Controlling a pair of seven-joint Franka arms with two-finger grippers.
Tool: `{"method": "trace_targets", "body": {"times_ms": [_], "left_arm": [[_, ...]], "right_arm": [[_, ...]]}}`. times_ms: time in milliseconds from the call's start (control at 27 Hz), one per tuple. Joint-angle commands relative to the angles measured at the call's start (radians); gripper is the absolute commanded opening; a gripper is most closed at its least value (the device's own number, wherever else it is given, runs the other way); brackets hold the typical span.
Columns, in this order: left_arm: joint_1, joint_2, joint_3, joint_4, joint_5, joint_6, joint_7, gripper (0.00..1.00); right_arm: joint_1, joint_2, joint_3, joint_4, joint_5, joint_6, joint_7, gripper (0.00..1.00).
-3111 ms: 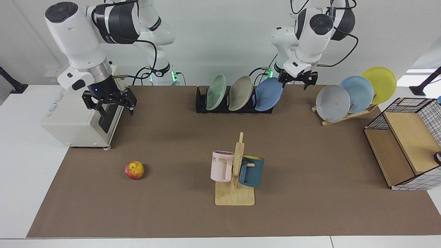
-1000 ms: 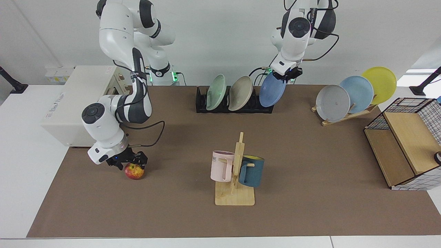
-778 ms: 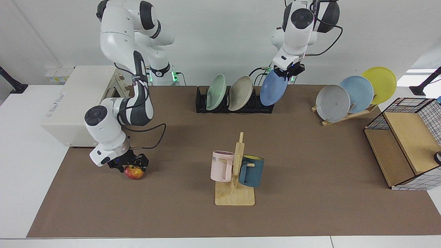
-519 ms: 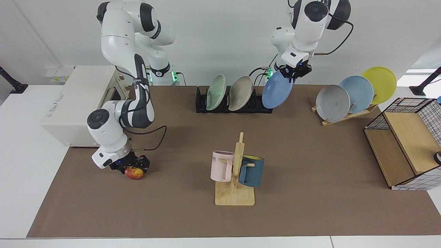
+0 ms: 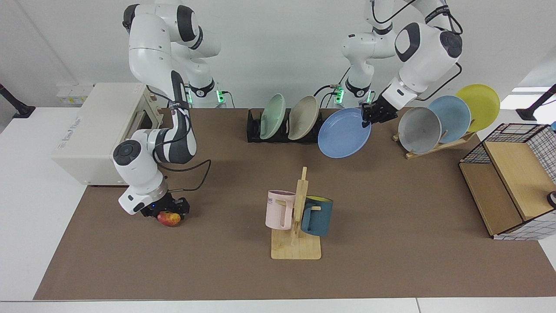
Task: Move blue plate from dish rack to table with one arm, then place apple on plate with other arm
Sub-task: 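Lift the blue plate out of the rack with the left gripper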
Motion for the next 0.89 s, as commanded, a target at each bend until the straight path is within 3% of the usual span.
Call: {"method": "trace_targets", "body": {"times_ms": [0,111,407,852], "left_arm": [[0.007,0.134,-0.002,0.067,-0.08,0.023,0.023,0.0],[0.005,0.209,-0.006,0.076,-0.155,0.078,0.04,0.0],[-0.001,0.31,-0.04,0.074,-0.243,0.216,0.075,0.0],[-0.007,0.366,-0.1,0.042,-0.355,0.328,0.153,0.0]], "right_arm": [[0.001,0.012,0.001,-0.004,-0.009,0.004,-0.01,0.25],[0.001,-0.002,0.001,-0.003,-0.009,-0.018,-0.01,0.22],[0.011,-0.081,0.006,-0.003,-0.011,-0.109,-0.012,0.19],[0.034,-0.262,0.004,-0.036,-0.011,-0.264,-0.004,0.15]]}}
